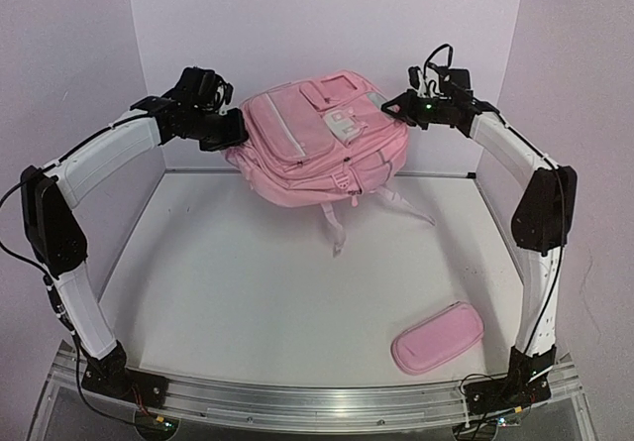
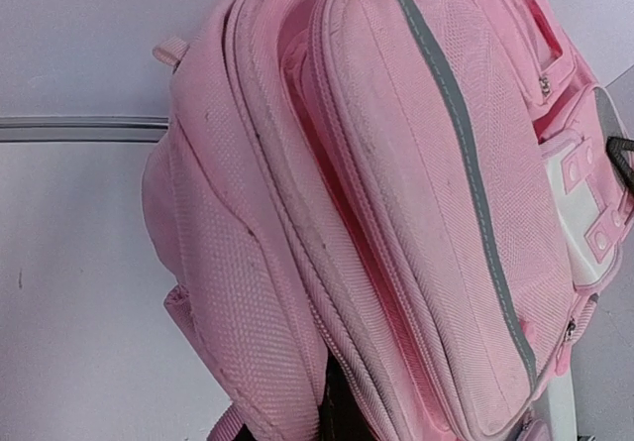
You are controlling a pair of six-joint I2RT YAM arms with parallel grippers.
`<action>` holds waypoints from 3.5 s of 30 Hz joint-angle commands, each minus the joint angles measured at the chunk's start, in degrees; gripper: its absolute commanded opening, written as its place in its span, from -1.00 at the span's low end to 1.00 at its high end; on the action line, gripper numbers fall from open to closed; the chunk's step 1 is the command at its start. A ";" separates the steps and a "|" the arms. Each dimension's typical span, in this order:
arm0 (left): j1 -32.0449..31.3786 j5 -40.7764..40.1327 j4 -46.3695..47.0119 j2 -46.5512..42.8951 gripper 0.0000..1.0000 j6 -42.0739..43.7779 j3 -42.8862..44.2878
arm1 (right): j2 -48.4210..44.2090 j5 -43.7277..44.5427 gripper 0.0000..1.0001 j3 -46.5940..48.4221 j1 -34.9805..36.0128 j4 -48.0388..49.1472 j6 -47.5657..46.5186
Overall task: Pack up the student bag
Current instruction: Adjust the student bag at the center of the board.
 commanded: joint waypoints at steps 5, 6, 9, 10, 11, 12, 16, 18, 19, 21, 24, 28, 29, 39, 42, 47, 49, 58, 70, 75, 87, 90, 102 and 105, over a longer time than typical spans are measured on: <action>-5.69 11.82 14.26 -7.13 -0.99 1.01 -13.90 | -15.02 -2.68 -1.00 -22.08 2.22 11.21 -7.20; -7.38 11.72 12.96 -7.31 -0.99 2.95 -16.35 | -14.95 -2.23 -1.00 -24.32 2.23 10.61 -8.45; -11.28 13.19 9.45 -7.04 -0.99 5.66 -22.98 | -13.59 -1.38 -1.00 -28.71 2.31 8.68 -12.46; -12.31 13.95 9.25 -6.68 -1.00 5.79 -24.92 | -12.88 -0.93 -1.00 -29.45 2.33 8.28 -13.34; -13.21 14.76 9.44 -6.22 -1.00 5.75 -26.78 | -12.08 -0.59 -1.00 -29.89 2.33 8.01 -14.18; -13.96 15.36 10.02 -5.60 -1.00 5.61 -28.25 | -10.85 -0.43 -1.00 -29.85 2.34 7.70 -14.98; -16.74 16.14 11.90 -1.63 -1.00 6.22 -29.86 | -4.06 0.65 -1.00 -25.83 2.97 6.71 -16.13; -18.06 17.07 12.20 0.71 -1.00 6.95 -28.29 | -0.88 1.13 -1.00 -22.61 3.63 6.50 -16.78; -18.73 17.48 12.08 2.29 -1.00 7.44 -27.40 | 0.39 1.19 -1.00 -21.08 3.99 6.30 -16.96; -19.85 16.92 10.47 5.02 -1.00 8.55 -24.67 | 2.48 1.45 -1.00 -17.74 4.71 6.01 -16.83; -20.06 13.41 7.52 6.25 -0.92 8.28 -22.85 | 3.60 2.26 -0.63 -15.07 4.85 5.34 -16.71; -18.87 12.30 5.85 3.04 -0.51 7.90 -23.81 | -0.43 3.75 0.29 -17.44 3.50 3.89 -17.91; -18.51 14.54 5.39 2.54 -0.23 8.17 -23.63 | -1.59 4.00 0.45 -18.50 3.01 3.52 -17.91; -17.22 18.01 -0.19 -1.11 0.62 9.27 -18.48 | -16.39 4.07 0.91 -31.34 0.74 -6.14 -21.34; -17.28 18.30 -2.68 1.44 0.58 10.05 -12.76 | -19.01 4.08 0.97 -35.40 -0.26 -6.84 -18.85; -17.28 17.49 -6.20 6.21 0.57 8.80 -5.69 | -20.69 3.83 0.97 -39.50 -2.81 -7.32 -19.49; -17.28 16.67 -7.42 6.40 0.57 6.38 -5.94 | -20.42 3.38 0.97 -40.47 -3.10 -7.30 -21.12; -17.29 14.47 -1.36 -3.19 0.56 -11.93 -29.87 | -23.54 0.92 0.83 -51.77 -3.12 -8.17 -24.95; -6.09 14.54 6.61 15.63 0.19 -13.58 -19.25 | -30.86 -10.91 0.60 -66.51 -2.57 -7.82 -27.65; 0.56 10.28 3.81 20.13 0.12 -13.22 -8.85 | -32.11 -14.09 0.63 -66.50 -1.06 -6.89 -28.39; -5.03 6.10 -5.84 10.87 0.71 1.94 -3.77 | -36.58 -5.44 0.90 -52.20 -3.78 -9.41 -30.55; -9.67 4.57 -4.72 11.04 0.68 -1.30 -2.95 | -33.35 -0.58 0.91 -48.55 -3.76 -9.02 -29.98; -18.93 3.69 -2.47 26.86 0.41 -10.67 15.74 | -16.20 2.13 0.95 -39.31 -3.77 -7.42 -21.19; -18.97 4.25 -4.16 30.70 0.29 -10.39 19.89 | -15.25 0.45 0.89 -39.86 -3.73 -7.36 -19.90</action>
